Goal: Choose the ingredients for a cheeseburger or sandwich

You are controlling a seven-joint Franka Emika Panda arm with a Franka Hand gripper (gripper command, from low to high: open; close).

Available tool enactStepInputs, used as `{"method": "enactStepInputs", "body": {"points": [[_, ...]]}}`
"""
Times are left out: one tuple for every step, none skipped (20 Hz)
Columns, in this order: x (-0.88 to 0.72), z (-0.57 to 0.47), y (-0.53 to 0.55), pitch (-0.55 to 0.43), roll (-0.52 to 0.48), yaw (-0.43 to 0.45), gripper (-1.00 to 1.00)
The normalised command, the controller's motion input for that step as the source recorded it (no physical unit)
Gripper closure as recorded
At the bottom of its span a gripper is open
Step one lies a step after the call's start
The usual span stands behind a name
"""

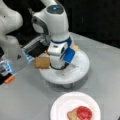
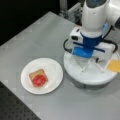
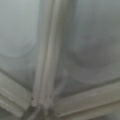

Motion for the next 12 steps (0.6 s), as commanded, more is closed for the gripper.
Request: {"method": "enactStepInputs", "body": {"points": [[-0.68, -1.0, 0.31, -0.245, -0.079, 0.061, -1.0], [-0.69, -1.0, 0.34, -0.237, -0.083, 0.059, -1.0], [-0.7, -1.0, 0.37, -0.255, -0.084, 0.061, -1.0], [-0.71, -1.0, 0.38, -0.23, -0.095, 0.066, -1.0], [-0.73, -1.0, 0.38, -0.214, -0.068, 0.071, -1.0], [-0.75, -1.0, 0.36, -0.226, -0.031, 0.08, -1.0], [-0.78, -1.0, 0.32, -0.232, -0.019, 0.079, -1.0], [-0.79, -1.0, 0.27, -0.233, -0.012, 0.07, -1.0], [-0.78, -1.0, 0.18, -0.227, -0.015, 0.067, -1.0], [-0.75, -1.0, 0.1, -0.251, -0.008, 0.049, -1.0], [-0.75, -1.0, 0.01, -0.265, -0.007, 0.032, -1.0], [-0.75, -1.0, -0.03, -0.261, -0.013, 0.021, -1.0]]}}
